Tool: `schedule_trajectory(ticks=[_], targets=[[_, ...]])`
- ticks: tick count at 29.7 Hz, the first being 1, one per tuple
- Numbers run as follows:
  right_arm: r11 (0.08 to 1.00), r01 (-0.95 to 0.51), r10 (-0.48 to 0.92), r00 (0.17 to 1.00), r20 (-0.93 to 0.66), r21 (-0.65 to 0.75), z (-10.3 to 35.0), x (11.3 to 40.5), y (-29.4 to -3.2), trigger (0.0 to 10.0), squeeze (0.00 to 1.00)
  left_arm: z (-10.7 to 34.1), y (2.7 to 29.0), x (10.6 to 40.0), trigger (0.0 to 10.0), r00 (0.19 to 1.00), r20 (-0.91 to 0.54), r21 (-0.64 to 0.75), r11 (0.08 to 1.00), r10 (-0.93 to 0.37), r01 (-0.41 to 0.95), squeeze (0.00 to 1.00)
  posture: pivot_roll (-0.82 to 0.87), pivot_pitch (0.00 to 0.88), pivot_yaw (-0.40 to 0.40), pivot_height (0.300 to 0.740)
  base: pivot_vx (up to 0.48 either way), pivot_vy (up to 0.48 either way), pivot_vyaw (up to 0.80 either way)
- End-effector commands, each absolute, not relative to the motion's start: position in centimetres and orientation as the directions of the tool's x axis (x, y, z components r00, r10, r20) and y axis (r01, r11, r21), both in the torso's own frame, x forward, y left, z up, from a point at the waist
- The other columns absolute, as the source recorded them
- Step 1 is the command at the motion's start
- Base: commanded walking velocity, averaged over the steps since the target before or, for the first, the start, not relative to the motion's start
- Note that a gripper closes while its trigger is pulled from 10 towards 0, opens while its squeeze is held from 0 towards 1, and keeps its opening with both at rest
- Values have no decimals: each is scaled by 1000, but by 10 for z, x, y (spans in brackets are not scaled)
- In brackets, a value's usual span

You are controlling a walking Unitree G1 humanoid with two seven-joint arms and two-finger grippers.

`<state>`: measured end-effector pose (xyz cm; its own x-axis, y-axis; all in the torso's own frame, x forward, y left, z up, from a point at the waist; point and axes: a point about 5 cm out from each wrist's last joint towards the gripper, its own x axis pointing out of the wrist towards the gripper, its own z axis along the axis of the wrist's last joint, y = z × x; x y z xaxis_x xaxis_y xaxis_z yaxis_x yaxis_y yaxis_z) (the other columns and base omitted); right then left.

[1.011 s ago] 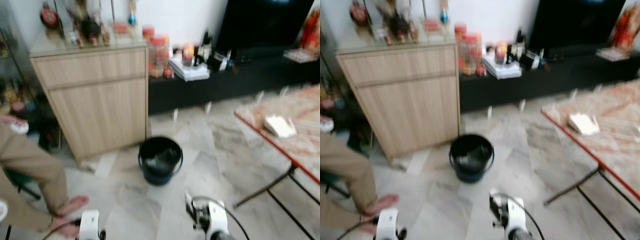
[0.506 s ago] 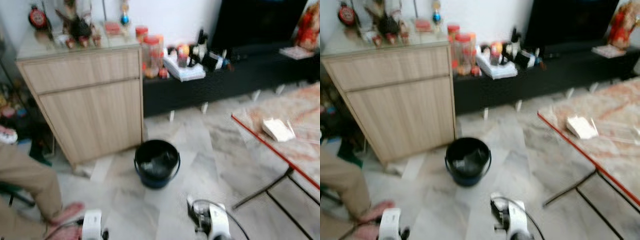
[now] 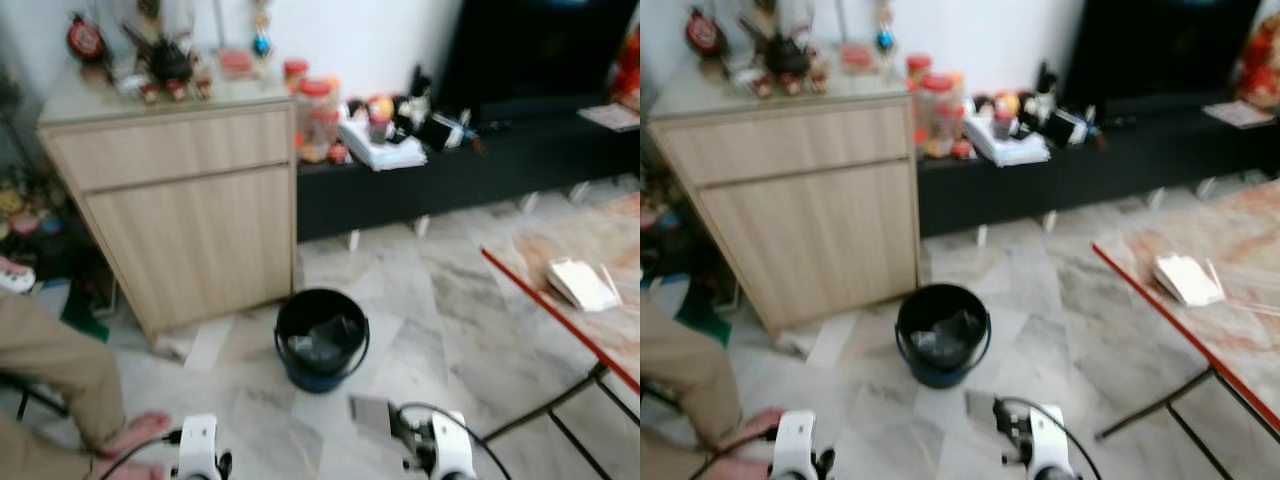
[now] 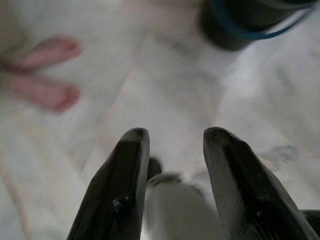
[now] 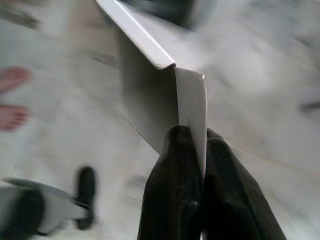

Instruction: Picking trash to rubbish bin

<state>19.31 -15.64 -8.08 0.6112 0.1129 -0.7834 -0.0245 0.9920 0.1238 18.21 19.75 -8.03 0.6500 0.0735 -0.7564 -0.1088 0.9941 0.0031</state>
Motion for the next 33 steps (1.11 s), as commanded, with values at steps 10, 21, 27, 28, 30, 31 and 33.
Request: schedule_trajectory(ticks=[10,21,27,28,30,31,33], targets=[[991,0,105,631,-769,135,-78,197,-158,10000,0,-79,197,185,10000,649,-757,4,993,78,-114,0,46,0,-45,740,278,0,0],[991,-10,112,630,-768,136,-79,196,-157,10000,0,-80,197,184,10000,646,-759,2,993,78,-117,0,48,0,-44,740,278,0,0],[992,-40,119,623,-773,121,-79,196,-155,10000,0,-80,197,183,10000,646,-759,1,993,77,-117,0,50,0,-45,740,280,0,0],[992,-34,119,624,-772,125,-79,196,-155,10000,0,-80,197,183,10000,646,-759,1,993,77,-118,0,50,0,-45,740,281,0,0],[991,-24,117,623,-773,130,-79,196,-155,10000,0,-80,197,183,10000,646,-759,0,993,78,-119,0,51,0,-45,740,277,0,0],[991,-26,117,623,-774,130,-79,195,-155,10000,0,-80,197,183,10000,646,-759,0,993,77,-119,0,51,0,-45,740,277,0,0],[992,-30,118,620,-775,126,-80,195,-155,10000,0,-80,197,183,10000,646,-759,0,993,78,-120,0,51,0,-45,740,277,0,0]])
